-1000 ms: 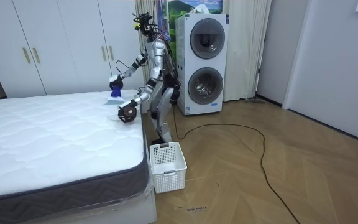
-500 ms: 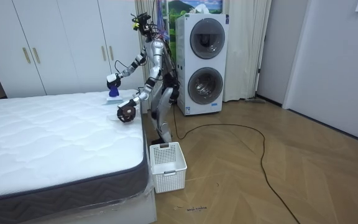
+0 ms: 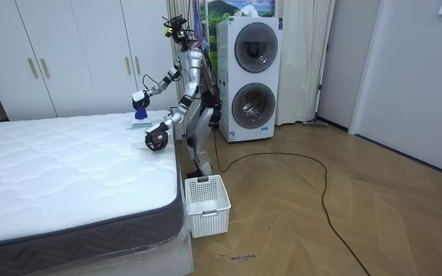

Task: Clean bed

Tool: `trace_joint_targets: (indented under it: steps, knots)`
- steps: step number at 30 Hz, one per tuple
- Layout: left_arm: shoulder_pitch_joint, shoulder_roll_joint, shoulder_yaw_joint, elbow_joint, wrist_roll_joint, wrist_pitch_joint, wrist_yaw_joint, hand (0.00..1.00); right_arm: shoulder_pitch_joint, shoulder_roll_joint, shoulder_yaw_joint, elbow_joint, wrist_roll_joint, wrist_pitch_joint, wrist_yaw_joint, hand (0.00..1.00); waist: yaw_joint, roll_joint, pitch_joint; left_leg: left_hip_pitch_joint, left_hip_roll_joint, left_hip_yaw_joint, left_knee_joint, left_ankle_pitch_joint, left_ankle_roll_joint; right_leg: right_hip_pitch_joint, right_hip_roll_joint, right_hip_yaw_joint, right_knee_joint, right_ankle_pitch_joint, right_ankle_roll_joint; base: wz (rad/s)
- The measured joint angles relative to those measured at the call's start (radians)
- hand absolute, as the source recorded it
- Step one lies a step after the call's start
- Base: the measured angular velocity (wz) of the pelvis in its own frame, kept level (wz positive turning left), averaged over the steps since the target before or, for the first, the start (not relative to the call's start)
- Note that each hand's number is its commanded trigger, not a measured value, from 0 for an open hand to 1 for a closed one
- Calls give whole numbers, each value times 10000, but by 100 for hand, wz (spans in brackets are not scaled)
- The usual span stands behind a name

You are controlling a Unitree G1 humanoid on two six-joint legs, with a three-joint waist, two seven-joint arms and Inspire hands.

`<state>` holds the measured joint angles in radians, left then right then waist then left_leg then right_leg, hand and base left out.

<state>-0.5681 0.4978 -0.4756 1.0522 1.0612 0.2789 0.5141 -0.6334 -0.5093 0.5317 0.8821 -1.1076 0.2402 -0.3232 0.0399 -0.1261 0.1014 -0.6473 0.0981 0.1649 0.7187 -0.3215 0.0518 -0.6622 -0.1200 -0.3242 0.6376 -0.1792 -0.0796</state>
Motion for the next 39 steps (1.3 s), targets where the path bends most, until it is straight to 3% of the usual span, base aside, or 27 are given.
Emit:
trace_joint_targets:
  steps: [5, 18, 25, 30, 37, 39]
  knots:
    - [134, -111, -89, 2, -99, 171, -73, 100, 125, 311, 76, 5, 0, 241, -4, 100, -11, 21, -11, 300, -22, -1, -294, 46, -38, 313, 73, -18, -331, 108, 31, 0]
    - [159, -462, -87, 126, -103, 485, -183, 100, 390, 454, 252, -333, 34, 671, -20, 100, 42, 237, -23, 490, -35, -6, -428, 85, -84, 509, 149, -4, -482, 150, 28, 0]
    - [195, -472, -89, 126, -110, 493, -211, 100, 548, 415, 240, -601, 37, 678, -14, 100, 10, 289, -27, 544, -66, -5, -478, 97, -102, 524, 147, 23, -481, 153, 20, 0]
    - [230, -512, -86, 280, -279, 487, -255, 100, 716, 618, 239, -790, 77, 705, 16, 100, -72, 308, -37, 725, -86, 13, -601, 116, -128, 670, 167, 88, -560, 153, 22, 0]
    - [270, -478, -85, 277, -288, 619, -343, 100, 984, 622, 242, -1574, 219, 1059, 468, 100, -79, 306, -52, 740, -63, 80, -732, 184, -199, 669, 311, 202, -730, 173, 14, -2]
    - [308, -493, -87, 275, -286, 649, -449, 100, 985, 642, 249, -1663, 237, 1090, 627, 100, -64, 315, -98, 804, -56, 140, -832, 237, -204, 707, 325, 212, -828, 205, -8, -7]
